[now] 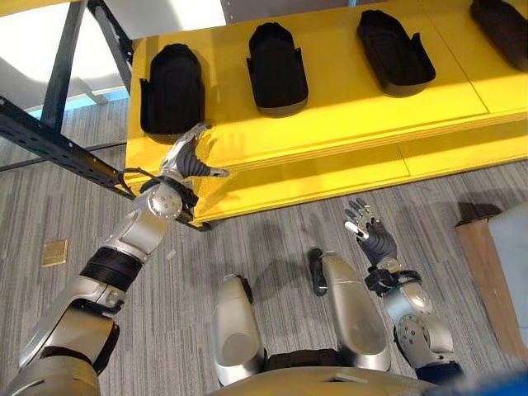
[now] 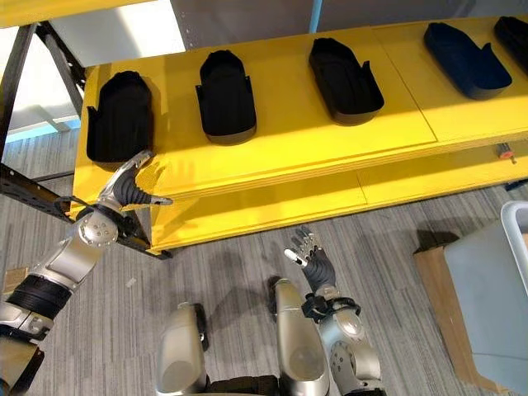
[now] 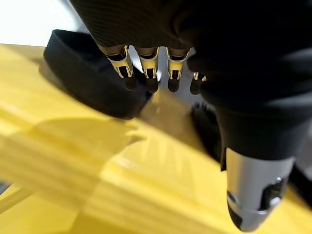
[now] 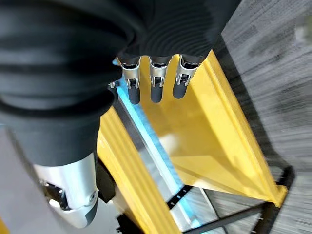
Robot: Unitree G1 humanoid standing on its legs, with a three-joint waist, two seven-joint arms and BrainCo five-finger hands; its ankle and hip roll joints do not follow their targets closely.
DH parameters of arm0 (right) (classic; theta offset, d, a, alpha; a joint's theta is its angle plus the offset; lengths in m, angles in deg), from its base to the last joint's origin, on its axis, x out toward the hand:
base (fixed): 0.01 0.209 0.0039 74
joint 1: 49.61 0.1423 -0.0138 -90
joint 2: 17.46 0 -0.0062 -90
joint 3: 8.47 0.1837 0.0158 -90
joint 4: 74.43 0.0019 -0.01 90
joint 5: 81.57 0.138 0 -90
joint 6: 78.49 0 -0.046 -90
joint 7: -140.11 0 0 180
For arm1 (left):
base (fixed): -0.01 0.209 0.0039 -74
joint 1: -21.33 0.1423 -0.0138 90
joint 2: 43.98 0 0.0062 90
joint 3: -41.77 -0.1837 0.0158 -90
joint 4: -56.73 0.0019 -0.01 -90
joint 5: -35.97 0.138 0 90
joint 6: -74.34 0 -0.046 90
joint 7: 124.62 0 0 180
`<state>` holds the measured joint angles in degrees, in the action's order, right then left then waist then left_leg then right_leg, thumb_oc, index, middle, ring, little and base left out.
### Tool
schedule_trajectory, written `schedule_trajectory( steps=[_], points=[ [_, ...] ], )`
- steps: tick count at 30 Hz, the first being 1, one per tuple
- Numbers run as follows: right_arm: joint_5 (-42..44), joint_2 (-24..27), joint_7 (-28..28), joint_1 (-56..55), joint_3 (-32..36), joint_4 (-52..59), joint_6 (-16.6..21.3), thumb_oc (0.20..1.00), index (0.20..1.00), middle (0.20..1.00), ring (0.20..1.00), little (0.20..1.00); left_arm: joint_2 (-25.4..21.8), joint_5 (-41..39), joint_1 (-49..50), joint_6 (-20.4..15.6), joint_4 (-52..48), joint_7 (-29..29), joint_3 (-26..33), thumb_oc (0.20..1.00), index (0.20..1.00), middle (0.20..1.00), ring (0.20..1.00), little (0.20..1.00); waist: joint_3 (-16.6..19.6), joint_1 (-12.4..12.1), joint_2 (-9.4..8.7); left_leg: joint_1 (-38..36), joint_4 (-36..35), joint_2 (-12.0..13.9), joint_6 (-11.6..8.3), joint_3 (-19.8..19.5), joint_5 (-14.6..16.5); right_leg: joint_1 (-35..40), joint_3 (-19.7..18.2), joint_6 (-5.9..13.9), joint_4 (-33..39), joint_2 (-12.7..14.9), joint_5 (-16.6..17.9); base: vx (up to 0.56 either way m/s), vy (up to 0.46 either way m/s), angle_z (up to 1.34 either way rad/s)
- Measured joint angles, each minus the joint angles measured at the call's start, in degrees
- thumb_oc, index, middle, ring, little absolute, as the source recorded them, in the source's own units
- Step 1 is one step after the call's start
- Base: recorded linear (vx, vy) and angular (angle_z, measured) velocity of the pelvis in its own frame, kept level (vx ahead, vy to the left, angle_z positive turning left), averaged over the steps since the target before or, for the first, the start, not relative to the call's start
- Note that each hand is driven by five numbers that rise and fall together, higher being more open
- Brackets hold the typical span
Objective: Move parts from the plastic box to the shelf.
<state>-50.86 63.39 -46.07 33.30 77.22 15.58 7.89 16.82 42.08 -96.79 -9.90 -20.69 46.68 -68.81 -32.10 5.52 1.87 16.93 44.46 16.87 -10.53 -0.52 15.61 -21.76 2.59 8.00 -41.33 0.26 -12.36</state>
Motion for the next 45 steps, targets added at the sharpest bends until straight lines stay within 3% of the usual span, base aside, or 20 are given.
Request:
schedule_trajectory(
  steps=[2,3,4,5,9,12,19,38,45],
  points=[
    [0.01,0.07,0.02,0.56,1.20,0.09,0.07,1.000,1.000,1.000,1.000,1.000,-0.53,0.01,0.08,-0.24,-1.83,0.05,0.03,1.000,1.000,1.000,1.000,1.000,-0.10,0.18,0.59,-0.71,-2.26,0.99,0.93,0.60,0.80,-0.04,0.99,1.51,0.52,-0.09,1.38,0.00,0.003,-0.09],
    [0.03,0.05,-0.03,0.00,1.16,0.27,0.18,1.000,1.000,1.000,1.000,1.000,-0.56,0.01,0.05,-0.41,-2.04,0.04,0.05,1.000,1.000,1.000,1.000,1.000,-0.17,-0.15,0.43,-0.94,-2.02,1.19,0.93,1.24,0.91,-0.92,-0.41,0.69,-4.73,0.04,1.31,0.00,0.006,0.06],
    [0.03,-0.20,-0.23,-0.50,0.91,0.20,0.09,1.000,1.000,1.000,1.000,1.000,-1.04,0.02,0.80,-0.30,-2.90,0.10,0.00,1.000,1.000,1.000,1.000,1.000,-0.10,-0.29,-0.09,-0.80,-1.44,0.62,0.01,0.79,1.56,0.36,-1.97,1.45,-4.69,0.54,-1.84,0.00,0.001,0.06],
    [0.03,-0.96,-0.29,-0.43,0.91,0.00,-0.09,1.000,1.000,1.000,1.000,1.000,-2.14,0.02,2.11,-0.28,-4.07,0.17,0.08,1.000,1.000,1.000,1.000,1.000,-0.01,-0.52,-0.19,-0.15,-0.90,0.15,-0.24,0.54,1.41,0.34,-1.86,-1.78,-3.26,0.33,-3.68,0.02,0.002,0.07],
    [0.03,-1.23,-0.32,0.47,1.21,0.16,-0.20,1.000,1.000,1.000,1.000,1.000,-4.32,0.02,2.39,-0.12,-3.83,1.63,-0.85,1.000,1.000,1.000,1.000,1.000,-0.10,0.12,0.25,-0.90,-1.44,0.34,-0.42,0.61,1.30,0.46,-1.02,-1.38,-1.74,0.39,-1.84,0.00,-0.006,0.00],
    [0.03,-1.55,-0.38,0.32,0.82,0.13,-0.35,1.000,1.000,1.000,1.000,1.000,-5.28,0.01,2.20,-0.09,-3.42,2.29,-1.00,1.000,1.000,1.000,1.000,1.000,-0.14,0.15,0.33,-0.55,-2.24,0.36,0.10,1.01,0.68,0.44,-1.01,-0.02,-0.36,0.63,-0.82,0.00,-0.003,-0.02],
    [0.03,-1.85,-0.63,0.25,0.67,0.12,-0.40,1.000,1.000,1.000,1.000,1.000,-6.05,0.01,2.66,0.23,-2.15,3.79,-2.08,1.000,1.000,1.000,1.000,1.000,-0.13,-0.14,0.33,-0.47,-2.32,0.19,0.46,1.02,0.62,0.66,-0.98,0.74,0.19,0.89,-0.36,0.00,-0.002,0.01],
    [0.07,-2.41,-2.43,0.43,0.37,-2.15,-0.41,1.000,1.000,1.000,1.000,1.000,-7.30,-4.07,2.51,1.23,7.89,4.67,-2.86,1.000,1.000,1.000,1.000,1.000,-0.09,0.42,0.26,-0.94,-2.31,0.20,0.11,0.63,0.31,1.38,-0.57,0.96,0.35,0.98,0.14,0.00,0.000,0.00],
    [0.31,-2.32,-2.69,0.31,-0.26,-2.20,-0.40,1.000,1.000,1.000,1.000,1.000,-7.30,-5.56,-1.61,1.46,13.15,6.19,-6.93,1.000,1.000,1.000,1.000,1.000,-0.06,0.74,0.39,-2.51,-3.61,0.15,-0.10,0.55,-0.33,2.53,-0.38,1.01,0.61,0.98,0.13,0.01,-0.005,0.00]
  ],
)
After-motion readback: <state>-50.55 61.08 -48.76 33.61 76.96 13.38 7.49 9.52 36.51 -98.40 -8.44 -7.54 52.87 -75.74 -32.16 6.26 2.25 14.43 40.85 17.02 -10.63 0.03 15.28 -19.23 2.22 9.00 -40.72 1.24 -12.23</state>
